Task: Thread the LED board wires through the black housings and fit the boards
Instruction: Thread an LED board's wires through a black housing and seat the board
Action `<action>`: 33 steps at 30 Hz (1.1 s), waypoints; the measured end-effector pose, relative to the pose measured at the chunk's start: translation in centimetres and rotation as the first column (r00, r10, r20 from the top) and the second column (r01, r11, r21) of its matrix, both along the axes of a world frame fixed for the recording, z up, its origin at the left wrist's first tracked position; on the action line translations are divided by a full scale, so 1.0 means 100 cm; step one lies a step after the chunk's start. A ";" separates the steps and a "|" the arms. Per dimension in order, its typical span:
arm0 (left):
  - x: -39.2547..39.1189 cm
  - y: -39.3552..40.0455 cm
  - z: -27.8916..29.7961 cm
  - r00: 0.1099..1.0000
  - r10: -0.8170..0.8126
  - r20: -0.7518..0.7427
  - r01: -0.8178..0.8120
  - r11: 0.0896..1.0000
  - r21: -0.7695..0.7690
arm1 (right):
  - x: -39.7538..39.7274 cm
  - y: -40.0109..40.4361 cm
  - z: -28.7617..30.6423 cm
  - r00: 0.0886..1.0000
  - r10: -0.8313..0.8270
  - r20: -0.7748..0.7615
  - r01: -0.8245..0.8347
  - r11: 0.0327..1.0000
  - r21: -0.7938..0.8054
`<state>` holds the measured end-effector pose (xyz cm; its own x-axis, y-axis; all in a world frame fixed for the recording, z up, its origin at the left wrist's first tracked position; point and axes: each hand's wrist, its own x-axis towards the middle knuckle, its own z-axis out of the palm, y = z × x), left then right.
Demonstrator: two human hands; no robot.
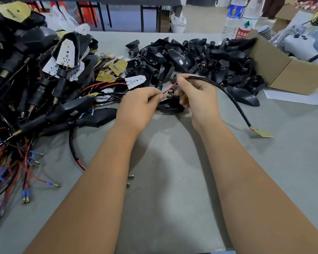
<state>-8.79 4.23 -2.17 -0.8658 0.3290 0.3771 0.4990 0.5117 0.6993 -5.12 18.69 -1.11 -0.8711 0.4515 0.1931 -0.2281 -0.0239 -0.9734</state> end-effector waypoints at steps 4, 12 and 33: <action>0.001 0.004 -0.002 0.999 0.018 -0.026 -0.020 0.997 -0.075 | -0.002 -0.002 -0.002 0.998 0.057 0.002 -0.057 0.995 0.077; 0.007 0.017 -0.004 0.994 0.087 -0.063 -0.091 0.993 -0.074 | -0.007 0.004 -0.010 0.967 -0.253 0.027 0.255 0.962 -0.095; -0.012 -0.023 0.002 0.984 0.150 0.098 -0.153 0.988 0.022 | -0.004 0.003 -0.006 0.991 -0.115 0.067 0.120 0.990 -0.071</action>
<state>-9.98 1.95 -1.93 -0.9374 0.1817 0.2970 0.3471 0.5551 0.7559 -5.53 18.96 -1.71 -0.8204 0.5627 0.1016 -0.1719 -0.0734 -0.9824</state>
